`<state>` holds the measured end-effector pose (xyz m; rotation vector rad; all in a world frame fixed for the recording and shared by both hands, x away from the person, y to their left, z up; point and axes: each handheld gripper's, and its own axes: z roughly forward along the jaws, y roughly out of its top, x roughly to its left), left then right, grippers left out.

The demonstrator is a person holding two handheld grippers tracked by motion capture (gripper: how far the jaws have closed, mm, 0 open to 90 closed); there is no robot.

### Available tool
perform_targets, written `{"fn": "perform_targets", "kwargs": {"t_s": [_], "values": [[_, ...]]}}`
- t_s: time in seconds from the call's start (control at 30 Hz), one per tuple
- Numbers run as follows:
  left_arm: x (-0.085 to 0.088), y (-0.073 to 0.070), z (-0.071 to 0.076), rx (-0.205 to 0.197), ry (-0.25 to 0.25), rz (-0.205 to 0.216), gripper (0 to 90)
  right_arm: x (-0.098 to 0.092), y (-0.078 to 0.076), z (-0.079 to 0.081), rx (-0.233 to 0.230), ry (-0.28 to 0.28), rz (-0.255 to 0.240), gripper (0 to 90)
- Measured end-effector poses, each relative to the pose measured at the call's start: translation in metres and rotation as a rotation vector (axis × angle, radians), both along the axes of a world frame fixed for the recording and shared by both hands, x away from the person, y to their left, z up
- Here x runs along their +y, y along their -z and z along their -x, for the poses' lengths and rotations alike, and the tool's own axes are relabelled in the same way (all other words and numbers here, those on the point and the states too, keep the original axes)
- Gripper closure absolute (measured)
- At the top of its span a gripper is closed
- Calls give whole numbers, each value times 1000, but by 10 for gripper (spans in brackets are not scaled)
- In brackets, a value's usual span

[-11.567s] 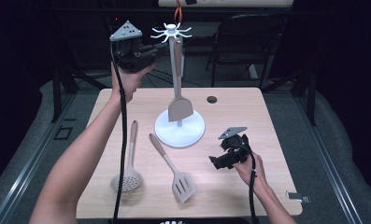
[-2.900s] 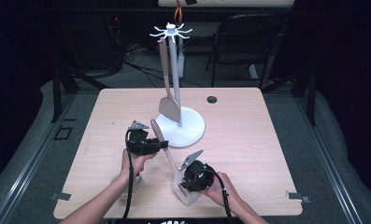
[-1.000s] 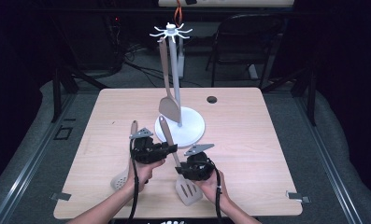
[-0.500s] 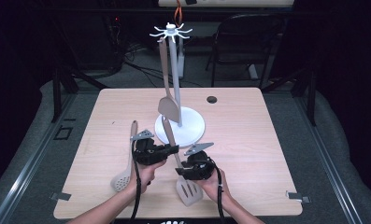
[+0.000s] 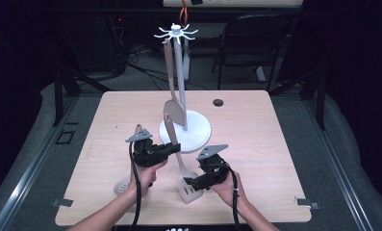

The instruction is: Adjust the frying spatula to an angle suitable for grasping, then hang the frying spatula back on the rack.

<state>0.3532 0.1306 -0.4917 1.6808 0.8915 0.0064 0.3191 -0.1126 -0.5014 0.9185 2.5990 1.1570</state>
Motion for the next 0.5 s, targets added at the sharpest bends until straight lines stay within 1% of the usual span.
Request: {"fn": "perform_targets", "kwargs": {"t_s": [0.03,0.1,0.13,0.17,0.2,0.3,0.33,0.37,0.47,0.5], "values": [[0,-1,0,-2,1,2,770,-3,-2,0,-8,9,4,114],[0,-2,-1,-8,5,0,770,-12,-6,-2,-10,22,45,60],[0,-2,-2,-11,4,3,770,-16,-6,-3,-20,37,47,52],[0,-3,-2,-10,4,6,770,-22,-6,-5,-27,52,62,39],[1,-4,-3,-14,6,4,770,-28,-6,-8,-25,69,70,29],[1,-7,-4,-25,8,22,770,-48,-5,-16,-3,126,96,12],[1,-9,-4,-26,16,27,771,-53,-4,-19,-1,139,100,6],[1,-11,-5,-35,20,28,771,-58,-3,-21,1,152,117,2],[0,-16,-6,-50,38,37,772,-66,-2,-26,-1,180,150,0],[0,-18,-7,-55,45,39,772,-68,-2,-27,-2,186,153,0]]}}
